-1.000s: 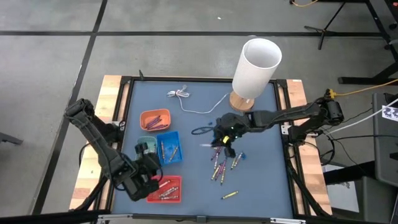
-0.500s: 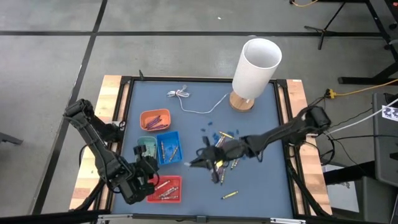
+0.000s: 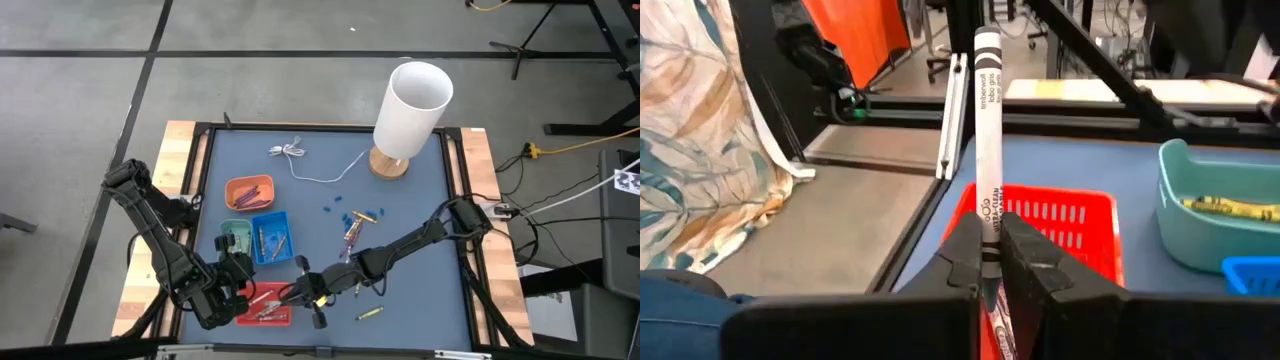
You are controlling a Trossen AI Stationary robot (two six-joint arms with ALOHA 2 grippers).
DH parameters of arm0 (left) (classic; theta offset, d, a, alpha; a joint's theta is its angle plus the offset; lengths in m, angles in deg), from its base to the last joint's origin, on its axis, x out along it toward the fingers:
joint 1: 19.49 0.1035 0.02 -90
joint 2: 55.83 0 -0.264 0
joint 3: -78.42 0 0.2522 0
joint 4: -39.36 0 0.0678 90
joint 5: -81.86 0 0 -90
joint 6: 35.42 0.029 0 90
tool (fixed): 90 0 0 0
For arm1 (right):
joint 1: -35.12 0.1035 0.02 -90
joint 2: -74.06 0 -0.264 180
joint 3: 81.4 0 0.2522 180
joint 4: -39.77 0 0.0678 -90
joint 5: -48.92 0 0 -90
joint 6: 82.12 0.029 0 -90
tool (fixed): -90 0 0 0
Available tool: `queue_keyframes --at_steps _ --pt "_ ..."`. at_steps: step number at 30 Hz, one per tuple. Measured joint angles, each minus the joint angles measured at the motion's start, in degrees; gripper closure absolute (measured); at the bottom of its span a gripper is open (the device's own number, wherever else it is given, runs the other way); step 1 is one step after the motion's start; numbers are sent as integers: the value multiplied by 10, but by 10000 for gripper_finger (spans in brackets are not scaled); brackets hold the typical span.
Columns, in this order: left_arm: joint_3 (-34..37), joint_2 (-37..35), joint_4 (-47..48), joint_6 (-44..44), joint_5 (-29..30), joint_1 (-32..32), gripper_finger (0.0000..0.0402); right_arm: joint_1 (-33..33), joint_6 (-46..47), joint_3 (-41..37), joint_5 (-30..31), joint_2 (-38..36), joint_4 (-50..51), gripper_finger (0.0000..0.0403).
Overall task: Sort crayons
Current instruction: Put the gray crayon into the orange basket
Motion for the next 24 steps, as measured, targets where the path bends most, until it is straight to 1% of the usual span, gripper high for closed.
queue_keyframes --at_steps 3,17,20,24 --pt "0 0 -2 0 -1 0 314 -3 0 14 5 13 23 384" --pt "0 0 -3 -1 0 0 314 -10 -1 17 11 19 30 383" --pt "0 0 -3 -4 0 0 314 -10 -1 17 11 19 32 367" --pt "0 0 -4 -4 0 0 314 -10 -1 17 11 19 33 325"
